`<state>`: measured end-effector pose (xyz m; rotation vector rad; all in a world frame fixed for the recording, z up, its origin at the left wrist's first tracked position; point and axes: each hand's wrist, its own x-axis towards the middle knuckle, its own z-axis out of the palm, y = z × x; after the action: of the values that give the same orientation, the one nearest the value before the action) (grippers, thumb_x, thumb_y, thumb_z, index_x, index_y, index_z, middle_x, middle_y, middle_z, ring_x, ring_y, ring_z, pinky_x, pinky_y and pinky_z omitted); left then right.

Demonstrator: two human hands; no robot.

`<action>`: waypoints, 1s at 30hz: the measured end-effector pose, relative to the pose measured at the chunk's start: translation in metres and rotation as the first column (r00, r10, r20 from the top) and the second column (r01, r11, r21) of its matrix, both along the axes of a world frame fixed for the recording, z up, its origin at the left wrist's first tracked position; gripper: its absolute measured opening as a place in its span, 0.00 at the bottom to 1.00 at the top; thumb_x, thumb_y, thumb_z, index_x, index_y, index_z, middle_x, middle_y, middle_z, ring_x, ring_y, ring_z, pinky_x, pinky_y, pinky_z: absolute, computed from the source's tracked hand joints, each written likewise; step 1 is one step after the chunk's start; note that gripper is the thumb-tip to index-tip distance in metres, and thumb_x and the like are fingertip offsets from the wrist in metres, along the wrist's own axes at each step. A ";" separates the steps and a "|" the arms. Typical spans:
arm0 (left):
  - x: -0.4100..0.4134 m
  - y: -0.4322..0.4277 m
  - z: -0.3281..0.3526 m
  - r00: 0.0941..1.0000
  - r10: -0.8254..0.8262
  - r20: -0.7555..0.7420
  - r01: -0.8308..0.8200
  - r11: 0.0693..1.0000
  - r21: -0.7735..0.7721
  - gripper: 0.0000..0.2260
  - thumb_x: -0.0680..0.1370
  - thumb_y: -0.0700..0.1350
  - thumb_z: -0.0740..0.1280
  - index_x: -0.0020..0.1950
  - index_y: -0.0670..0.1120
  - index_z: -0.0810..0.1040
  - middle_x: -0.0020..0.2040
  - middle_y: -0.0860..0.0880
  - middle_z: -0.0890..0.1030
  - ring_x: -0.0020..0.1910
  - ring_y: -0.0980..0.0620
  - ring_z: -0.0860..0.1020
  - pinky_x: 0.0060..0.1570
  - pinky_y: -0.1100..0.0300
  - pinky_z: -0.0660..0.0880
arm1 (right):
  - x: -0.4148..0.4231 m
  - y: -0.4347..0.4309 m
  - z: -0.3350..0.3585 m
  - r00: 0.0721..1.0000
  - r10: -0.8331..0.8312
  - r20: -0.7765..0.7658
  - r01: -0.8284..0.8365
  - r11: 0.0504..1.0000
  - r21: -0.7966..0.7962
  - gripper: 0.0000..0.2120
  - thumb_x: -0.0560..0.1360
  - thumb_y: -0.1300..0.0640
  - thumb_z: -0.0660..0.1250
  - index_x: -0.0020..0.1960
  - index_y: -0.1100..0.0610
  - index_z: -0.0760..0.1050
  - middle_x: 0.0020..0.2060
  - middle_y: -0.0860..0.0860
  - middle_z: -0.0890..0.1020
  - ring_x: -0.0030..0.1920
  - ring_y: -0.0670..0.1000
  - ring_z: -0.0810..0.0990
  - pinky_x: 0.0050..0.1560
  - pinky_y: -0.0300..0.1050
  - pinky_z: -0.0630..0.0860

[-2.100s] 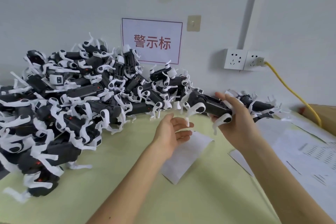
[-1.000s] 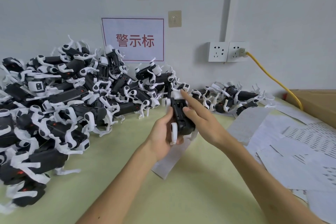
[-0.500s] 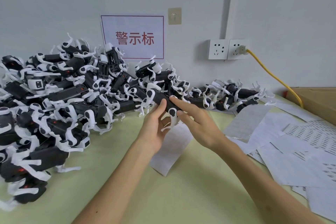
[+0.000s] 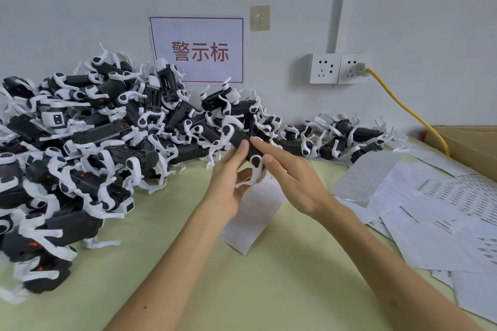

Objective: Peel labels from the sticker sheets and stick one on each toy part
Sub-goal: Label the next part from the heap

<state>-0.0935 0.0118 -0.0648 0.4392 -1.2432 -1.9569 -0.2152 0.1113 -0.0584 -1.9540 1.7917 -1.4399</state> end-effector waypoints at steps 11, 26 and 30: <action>0.003 -0.011 0.000 0.984 0.174 -0.031 -0.165 0.968 0.190 0.22 0.79 0.53 0.70 0.69 0.44 0.79 0.63 0.47 0.83 0.47 0.51 0.82 0.48 0.60 0.74 | -0.018 -0.008 -0.009 0.916 -0.400 -0.010 0.397 0.906 0.148 0.12 0.81 0.50 0.64 0.63 0.47 0.79 0.54 0.41 0.83 0.55 0.43 0.80 0.52 0.41 0.74; 0.011 -0.020 -0.002 0.994 0.012 0.112 -0.033 0.982 0.188 0.15 0.79 0.62 0.66 0.49 0.51 0.81 0.46 0.54 0.85 0.44 0.55 0.79 0.41 0.58 0.67 | -0.025 -0.016 -0.033 0.884 -0.371 -0.284 0.467 0.726 0.506 0.25 0.75 0.47 0.72 0.70 0.47 0.71 0.66 0.48 0.76 0.69 0.52 0.72 0.64 0.47 0.59; 0.012 -0.020 -0.002 0.996 -0.078 0.032 0.073 0.988 0.134 0.14 0.76 0.60 0.70 0.49 0.50 0.85 0.44 0.51 0.83 0.35 0.52 0.75 0.35 0.58 0.65 | -0.024 -0.015 -0.032 0.906 -0.355 -0.231 0.423 0.769 0.479 0.30 0.73 0.52 0.75 0.72 0.48 0.69 0.60 0.47 0.77 0.65 0.52 0.74 0.67 0.48 0.63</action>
<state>-0.0814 -0.0084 -0.0663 0.5040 -1.1721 -2.1129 -0.2396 0.0967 -0.0903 -1.4732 2.4368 -0.7685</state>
